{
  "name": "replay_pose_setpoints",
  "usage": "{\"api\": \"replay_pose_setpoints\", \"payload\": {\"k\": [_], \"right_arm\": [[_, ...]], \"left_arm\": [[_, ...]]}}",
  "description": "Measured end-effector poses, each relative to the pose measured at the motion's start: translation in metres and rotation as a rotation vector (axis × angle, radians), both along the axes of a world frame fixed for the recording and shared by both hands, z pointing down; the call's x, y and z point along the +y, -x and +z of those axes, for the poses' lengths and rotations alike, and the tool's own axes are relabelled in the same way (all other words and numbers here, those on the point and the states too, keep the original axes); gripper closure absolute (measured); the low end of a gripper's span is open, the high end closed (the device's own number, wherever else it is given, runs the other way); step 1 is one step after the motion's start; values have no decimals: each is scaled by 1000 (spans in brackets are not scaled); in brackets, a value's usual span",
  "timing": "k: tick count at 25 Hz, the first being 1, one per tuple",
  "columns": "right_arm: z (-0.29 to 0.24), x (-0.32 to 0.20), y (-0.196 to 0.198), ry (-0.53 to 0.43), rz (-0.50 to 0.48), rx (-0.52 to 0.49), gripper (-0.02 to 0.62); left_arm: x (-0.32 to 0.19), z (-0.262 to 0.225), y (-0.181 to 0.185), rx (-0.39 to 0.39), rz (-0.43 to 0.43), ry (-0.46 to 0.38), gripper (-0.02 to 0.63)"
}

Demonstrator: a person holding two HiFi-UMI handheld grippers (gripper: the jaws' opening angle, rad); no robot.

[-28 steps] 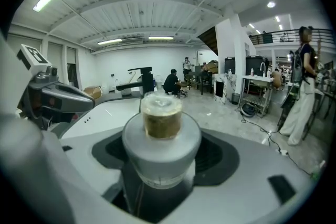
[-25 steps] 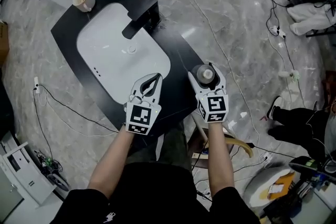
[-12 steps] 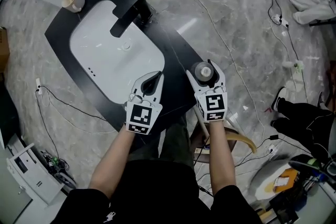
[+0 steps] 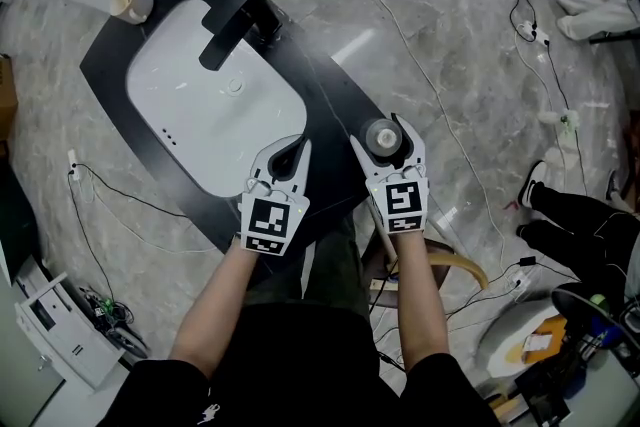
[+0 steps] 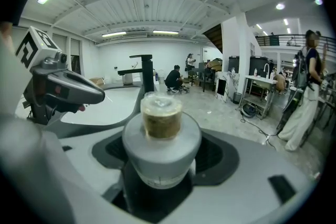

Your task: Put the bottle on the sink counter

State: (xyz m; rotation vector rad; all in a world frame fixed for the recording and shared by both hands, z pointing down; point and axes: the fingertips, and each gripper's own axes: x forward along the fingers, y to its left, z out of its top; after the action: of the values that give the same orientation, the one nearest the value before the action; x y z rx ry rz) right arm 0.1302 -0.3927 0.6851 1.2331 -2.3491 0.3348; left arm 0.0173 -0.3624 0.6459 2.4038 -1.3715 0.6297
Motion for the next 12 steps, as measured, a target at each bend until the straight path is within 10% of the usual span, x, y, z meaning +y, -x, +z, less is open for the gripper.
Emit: {"api": "replay_pose_setpoints", "payload": {"k": [12], "right_arm": [[1, 4, 1, 0, -11, 10, 259]], "left_arm": [[4, 2, -4, 4, 26, 13, 604]]}}
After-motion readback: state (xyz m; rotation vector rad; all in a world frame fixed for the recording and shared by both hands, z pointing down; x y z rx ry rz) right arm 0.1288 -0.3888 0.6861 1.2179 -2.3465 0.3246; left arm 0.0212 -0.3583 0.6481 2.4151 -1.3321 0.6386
